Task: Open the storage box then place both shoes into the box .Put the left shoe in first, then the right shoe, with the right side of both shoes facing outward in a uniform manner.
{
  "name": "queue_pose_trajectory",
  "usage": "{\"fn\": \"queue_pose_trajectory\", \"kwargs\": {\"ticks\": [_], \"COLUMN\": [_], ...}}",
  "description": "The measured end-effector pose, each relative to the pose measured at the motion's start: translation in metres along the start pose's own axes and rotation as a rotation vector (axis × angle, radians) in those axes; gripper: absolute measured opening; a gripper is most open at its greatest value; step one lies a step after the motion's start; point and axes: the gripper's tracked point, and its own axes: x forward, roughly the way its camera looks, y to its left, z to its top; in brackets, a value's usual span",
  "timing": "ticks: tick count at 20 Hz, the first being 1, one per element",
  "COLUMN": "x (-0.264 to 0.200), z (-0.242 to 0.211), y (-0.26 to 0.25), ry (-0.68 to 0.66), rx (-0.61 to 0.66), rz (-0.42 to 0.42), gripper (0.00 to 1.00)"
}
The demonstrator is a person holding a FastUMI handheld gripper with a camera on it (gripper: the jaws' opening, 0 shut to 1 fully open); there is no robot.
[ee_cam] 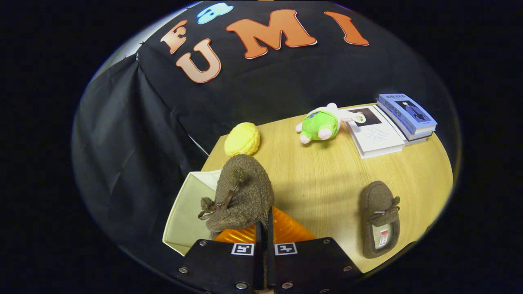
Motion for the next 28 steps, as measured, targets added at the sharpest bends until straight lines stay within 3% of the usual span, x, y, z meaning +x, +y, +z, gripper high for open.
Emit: {"fn": "queue_pose_trajectory", "kwargs": {"ticks": [4, 11, 22, 28], "x": [-0.002, 0.036, 0.106, 0.116], "z": [0.011, -0.016, -0.071, -0.089], "y": [0.041, 0.101, 0.118, 0.127], "ry": [-0.026, 0.067, 0.2, 0.247], "rx": [-0.013, -0.007, 0.037, 0.067], "rz": [0.044, 0.111, 0.024, 0.017], "gripper": [0.04, 0.04, 0.05, 0.15]}}
